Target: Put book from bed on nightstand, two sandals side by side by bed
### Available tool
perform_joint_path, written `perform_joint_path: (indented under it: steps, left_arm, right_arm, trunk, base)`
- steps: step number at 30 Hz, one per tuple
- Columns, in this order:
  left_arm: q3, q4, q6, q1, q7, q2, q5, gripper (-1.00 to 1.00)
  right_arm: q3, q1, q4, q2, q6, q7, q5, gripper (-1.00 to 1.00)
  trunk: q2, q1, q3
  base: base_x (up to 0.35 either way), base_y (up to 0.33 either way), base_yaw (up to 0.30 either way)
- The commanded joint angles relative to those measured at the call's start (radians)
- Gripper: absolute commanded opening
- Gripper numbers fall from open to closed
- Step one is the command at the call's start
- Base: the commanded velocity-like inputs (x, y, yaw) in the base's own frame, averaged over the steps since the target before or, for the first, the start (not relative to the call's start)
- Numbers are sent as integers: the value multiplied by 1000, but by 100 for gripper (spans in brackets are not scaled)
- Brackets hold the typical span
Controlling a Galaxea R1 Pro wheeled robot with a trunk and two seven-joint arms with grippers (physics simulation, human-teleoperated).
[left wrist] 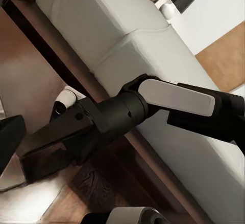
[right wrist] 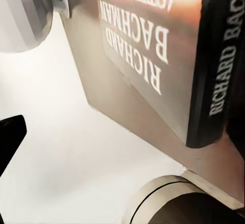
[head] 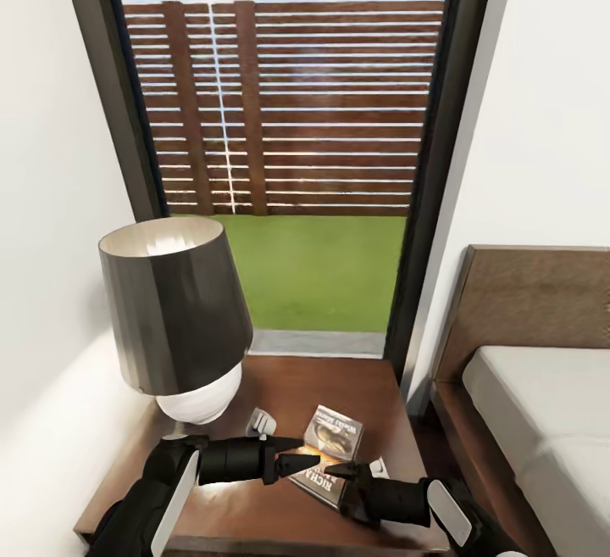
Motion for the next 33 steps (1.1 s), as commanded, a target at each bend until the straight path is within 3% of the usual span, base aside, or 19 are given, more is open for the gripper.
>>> perform_joint_path:
  steps: [1, 7, 18, 26, 33]
  left_arm:
    - [0, 0, 8, 0, 0, 0, 5, 100]
    - [0, 0, 8, 0, 1, -1, 5, 100]
    - [0, 0, 8, 0, 2, -1, 5, 100]
    - [0, 1, 8, 0, 3, -2, 4, 100]
    - [-1, 1, 8, 0, 5, -3, 2, 100]
  right_arm:
    - [6, 0, 0, -1, -2, 4, 10, 100]
    - [6, 0, 0, -1, -2, 4, 10, 100]
    - [5, 0, 0, -1, -2, 4, 10, 100]
    - [6, 0, 0, -1, -2, 4, 10, 100]
    - [5, 0, 0, -1, -2, 4, 10, 100]
  trunk:
    - [0, -1, -1]
    - [0, -1, -1]
    - [0, -1, -1]
    - [0, -1, -1]
    - [49, -27, 21]
  base:
    - [-104, 0, 0]
    - [-82, 0, 0]
    - [-304, 0, 0]
    - [-66, 0, 0]
    - [-4, 0, 0]
